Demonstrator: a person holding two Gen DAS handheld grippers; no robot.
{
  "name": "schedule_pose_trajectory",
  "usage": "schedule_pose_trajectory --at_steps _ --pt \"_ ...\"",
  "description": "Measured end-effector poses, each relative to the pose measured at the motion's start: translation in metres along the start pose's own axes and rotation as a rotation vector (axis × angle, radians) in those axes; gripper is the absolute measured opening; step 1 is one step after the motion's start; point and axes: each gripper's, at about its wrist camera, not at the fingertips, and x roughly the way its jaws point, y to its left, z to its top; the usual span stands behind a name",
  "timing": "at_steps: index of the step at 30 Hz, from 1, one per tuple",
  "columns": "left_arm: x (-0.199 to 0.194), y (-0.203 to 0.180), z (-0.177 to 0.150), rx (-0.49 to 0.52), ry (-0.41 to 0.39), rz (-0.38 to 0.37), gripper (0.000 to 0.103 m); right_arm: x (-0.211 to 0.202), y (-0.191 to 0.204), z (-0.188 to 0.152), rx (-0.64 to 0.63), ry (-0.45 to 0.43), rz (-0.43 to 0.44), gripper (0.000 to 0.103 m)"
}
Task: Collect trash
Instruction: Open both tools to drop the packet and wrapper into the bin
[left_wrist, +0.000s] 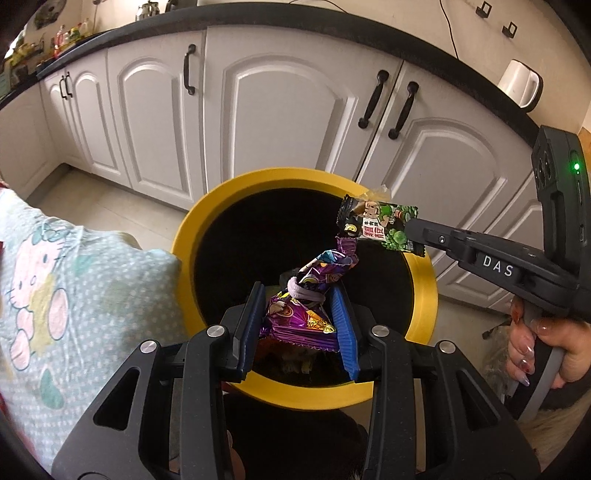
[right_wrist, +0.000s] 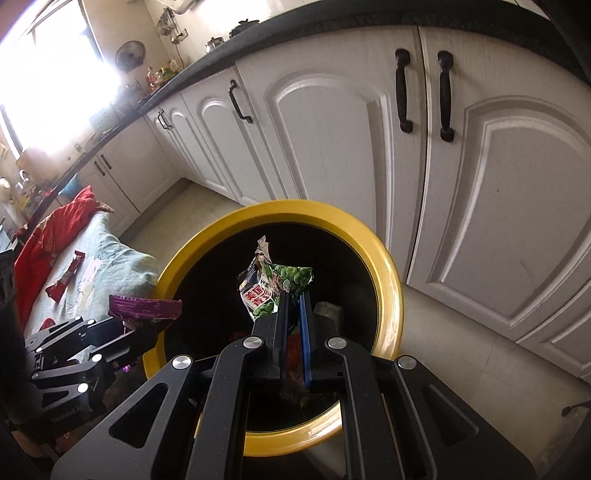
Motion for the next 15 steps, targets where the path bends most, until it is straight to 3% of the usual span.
schedule_pose_trajectory --at_steps 15 --pt "0.018 0.002 -0.004 -0.02 0.031 0.0 0.035 0.01 -0.009 -0.003 0.042 0.045 0.014 0.007"
